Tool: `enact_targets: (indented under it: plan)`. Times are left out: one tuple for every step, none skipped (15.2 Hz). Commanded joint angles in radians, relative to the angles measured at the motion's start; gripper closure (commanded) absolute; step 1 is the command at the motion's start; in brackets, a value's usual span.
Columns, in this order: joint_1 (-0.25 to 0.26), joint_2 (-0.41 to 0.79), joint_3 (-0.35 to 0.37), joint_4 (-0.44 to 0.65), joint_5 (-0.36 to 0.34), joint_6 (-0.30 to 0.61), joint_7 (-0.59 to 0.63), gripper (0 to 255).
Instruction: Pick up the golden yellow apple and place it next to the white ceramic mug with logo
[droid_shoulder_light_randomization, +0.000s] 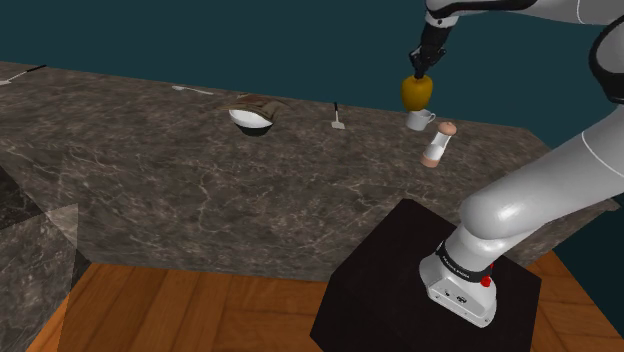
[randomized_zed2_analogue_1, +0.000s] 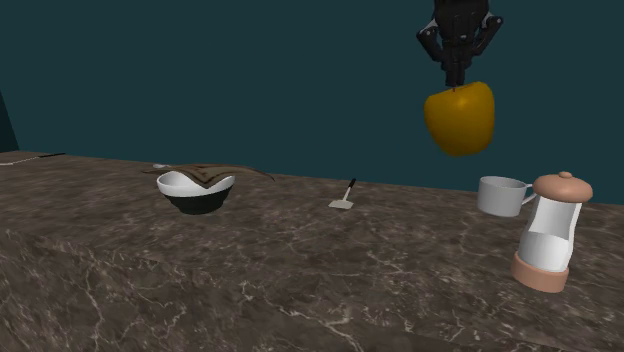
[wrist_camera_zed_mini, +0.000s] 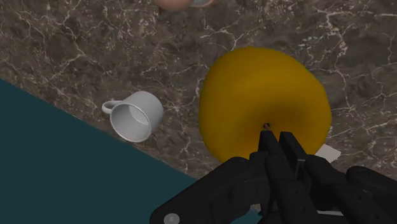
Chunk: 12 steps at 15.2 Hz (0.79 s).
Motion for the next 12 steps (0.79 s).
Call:
enact_targets:
  plan:
    - [-0.016,0.027,-0.033,0.027,0.003,0.009,-0.051,255]
    - [-0.024,0.042,-0.049,0.041,0.006,0.013,-0.076,255]
    - [-0.033,0.057,-0.065,0.057,0.010,0.017,-0.101,255]
    - [-0.041,0.073,-0.081,0.074,0.014,0.020,-0.126,255]
    - [-0.049,0.090,-0.097,0.091,0.020,0.023,-0.152,255]
    - [-0.058,0.109,-0.112,0.111,0.026,0.026,-0.177,255]
    - [-0.066,0.128,-0.127,0.131,0.034,0.028,-0.203,255]
    - [-0.075,0.148,-0.142,0.153,0.042,0.029,-0.229,255]
    - [-0.084,0.170,-0.157,0.176,0.052,0.030,-0.256,255]
    - [-0.094,0.192,-0.172,0.200,0.062,0.031,-0.282,255]
    - [-0.103,0.216,-0.186,0.226,0.074,0.030,-0.309,255]
    - [-0.119,0.254,-0.206,0.268,0.094,0.028,-0.350,255]
